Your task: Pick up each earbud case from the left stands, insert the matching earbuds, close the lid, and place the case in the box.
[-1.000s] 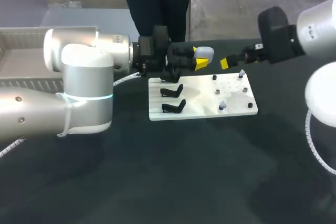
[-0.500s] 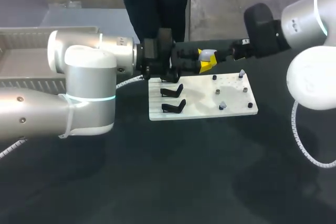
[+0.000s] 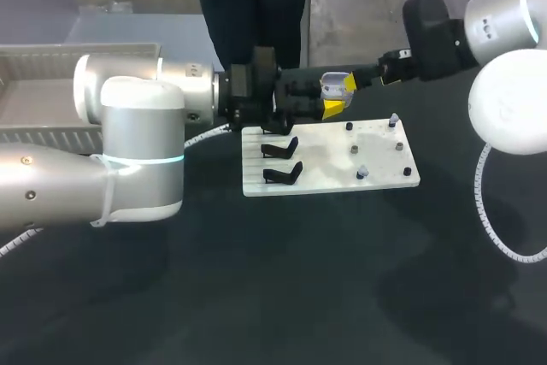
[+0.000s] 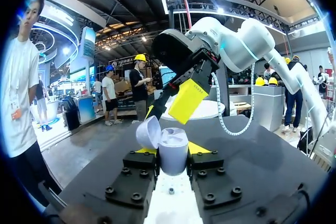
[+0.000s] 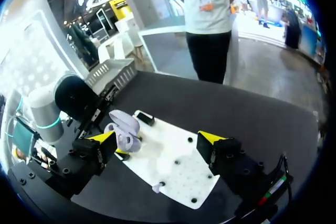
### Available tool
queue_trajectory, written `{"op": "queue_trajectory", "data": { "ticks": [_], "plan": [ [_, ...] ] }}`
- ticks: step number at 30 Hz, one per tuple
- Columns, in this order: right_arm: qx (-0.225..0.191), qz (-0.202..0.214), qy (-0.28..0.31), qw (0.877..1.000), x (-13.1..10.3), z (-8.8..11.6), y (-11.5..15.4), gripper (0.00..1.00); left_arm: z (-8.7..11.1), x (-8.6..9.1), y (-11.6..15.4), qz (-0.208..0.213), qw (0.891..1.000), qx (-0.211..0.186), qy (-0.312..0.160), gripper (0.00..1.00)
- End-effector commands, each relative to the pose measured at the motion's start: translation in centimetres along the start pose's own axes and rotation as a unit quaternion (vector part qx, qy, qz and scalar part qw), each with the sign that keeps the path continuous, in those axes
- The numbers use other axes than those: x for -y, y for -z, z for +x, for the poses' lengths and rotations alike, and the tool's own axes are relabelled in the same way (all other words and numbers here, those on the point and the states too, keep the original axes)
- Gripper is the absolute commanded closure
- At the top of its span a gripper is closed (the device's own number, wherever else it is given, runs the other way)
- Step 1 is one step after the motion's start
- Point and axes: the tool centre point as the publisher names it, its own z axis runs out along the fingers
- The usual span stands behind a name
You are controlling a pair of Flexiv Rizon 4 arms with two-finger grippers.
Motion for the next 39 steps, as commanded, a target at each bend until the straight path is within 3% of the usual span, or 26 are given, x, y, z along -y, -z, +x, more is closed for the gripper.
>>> {"op": "queue_trajectory", "data": {
  "ticks": [1,7,15,24,34,39],
  "plan": [
    [-0.007,0.039,0.008,0.999,0.4,0.6,1.6,0.0,0.5,0.2,0.9,-0.018,1.0,0.02,0.003,1.0],
    [-0.035,0.11,0.01,0.993,2.1,1.7,2.9,0.0,0.2,0.1,2.5,-0.013,0.999,0.031,0.009,1.0],
    [-0.114,0.182,0.02,0.977,4.5,3.5,2.5,0.0,-0.1,0.5,4.7,-0.015,0.999,0.028,0.002,1.0],
    [-0.168,0.234,0.01,0.958,7.0,4.1,1.7,0.0,-0.2,-0.5,5.6,-0.015,0.999,0.03,0.004,1.0],
    [-0.213,0.272,-0.001,0.938,8.6,5.2,1.0,0.0,-0.6,0.1,5.8,0.021,0.999,0.047,-0.001,1.0],
    [-0.215,0.268,-0.006,0.939,8.7,5.4,0.7,0.0,-0.5,0.2,5.8,0.019,0.999,0.044,0.001,1.0]
  ]
}}
